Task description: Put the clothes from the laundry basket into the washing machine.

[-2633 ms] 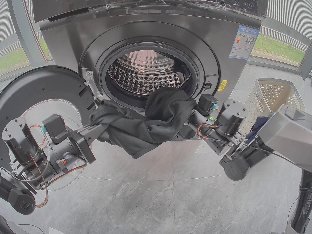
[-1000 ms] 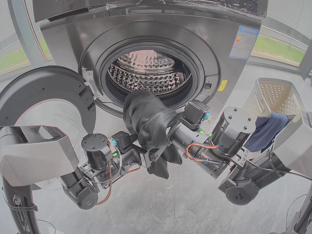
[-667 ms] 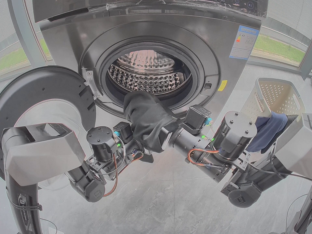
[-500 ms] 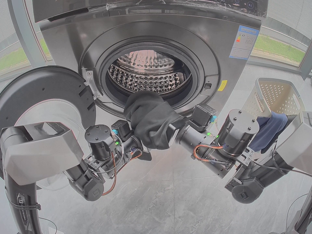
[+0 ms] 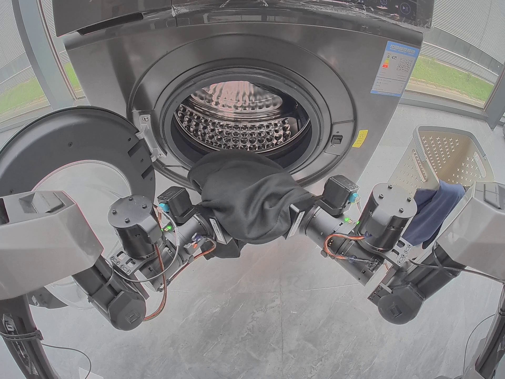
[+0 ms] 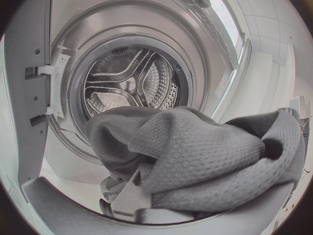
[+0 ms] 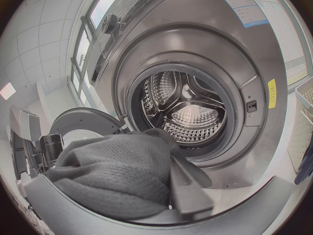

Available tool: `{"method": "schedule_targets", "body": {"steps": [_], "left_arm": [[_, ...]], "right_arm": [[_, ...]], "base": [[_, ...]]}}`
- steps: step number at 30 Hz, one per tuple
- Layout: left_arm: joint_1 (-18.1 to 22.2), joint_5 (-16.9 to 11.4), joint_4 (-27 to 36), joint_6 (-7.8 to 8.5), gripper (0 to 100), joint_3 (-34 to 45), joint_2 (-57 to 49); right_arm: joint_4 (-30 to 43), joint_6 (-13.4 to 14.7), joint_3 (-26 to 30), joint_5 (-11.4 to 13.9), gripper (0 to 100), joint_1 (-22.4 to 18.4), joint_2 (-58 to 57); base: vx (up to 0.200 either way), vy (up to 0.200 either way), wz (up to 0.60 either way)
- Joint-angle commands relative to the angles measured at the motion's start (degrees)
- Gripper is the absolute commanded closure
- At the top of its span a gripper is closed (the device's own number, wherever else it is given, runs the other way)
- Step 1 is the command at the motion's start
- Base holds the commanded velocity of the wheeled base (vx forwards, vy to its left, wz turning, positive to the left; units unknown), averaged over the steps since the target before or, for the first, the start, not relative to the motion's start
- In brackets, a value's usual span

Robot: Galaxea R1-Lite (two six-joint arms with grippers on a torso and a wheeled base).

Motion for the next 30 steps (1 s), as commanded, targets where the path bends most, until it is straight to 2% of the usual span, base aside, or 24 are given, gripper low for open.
{"method": "schedule_targets", "body": {"steps": [1,4,6,7,11,16,20,21,25,30], "left_arm": [[-0.3,0.0,-0.1,-0.03,100,0.8,-1.9],[0.1,-0.1,0.0,-0.47,100,1.4,-3.9],[0.3,-0.1,0.0,-1.44,100,2.1,-5.6],[0.3,-0.1,0.0,-1.88,100,2.5,-6.3],[0.3,-0.2,0.1,-3.37,100,5.7,-10.2],[0.3,-0.9,0.2,-3.11,100,11.9,-15.0],[2.0,-2.0,0.0,-2.93,100,16.1,-16.1],[2.0,-2.0,0.0,-2.85,100,16.2,-16.2],[2.2,-4.5,0.0,-2.58,100,20.8,-18.7],[3.1,-4.6,0.0,-2.32,100,23.4,-19.4]], "right_arm": [[-0.2,0.0,0.9,0.2,0,0.5,0.6],[0.2,-1.5,9.3,2.0,0,0.9,-1.9],[-0.1,-4.0,17.8,5.5,0,1.8,-4.4],[-0.2,-4.6,20.2,6.4,0,1.8,-4.8],[-0.5,-5.3,26.2,7.4,0,1.4,-6.4],[-3.0,-4.6,29.8,7.7,0,0.1,-7.2],[-5.0,-3.6,32.9,11.0,0,-0.6,-8.5],[-5.0,-3.5,33.0,11.1,0,-0.7,-8.6],[-5.0,-0.9,32.4,11.1,0,-5.8,-8.8],[-5.0,-0.5,31.2,11.1,0,-9.7,-9.2]], "base": [[0.0,0.0,0.0],[0.0,0.0,0.0],[0.0,0.0,0.0],[0.0,0.0,0.0],[0.0,0.0,0.0],[0.0,0.0,0.0],[0.0,0.0,0.0],[0.0,0.0,0.0],[0.0,0.0,0.0],[0.0,0.0,0.0]]}}
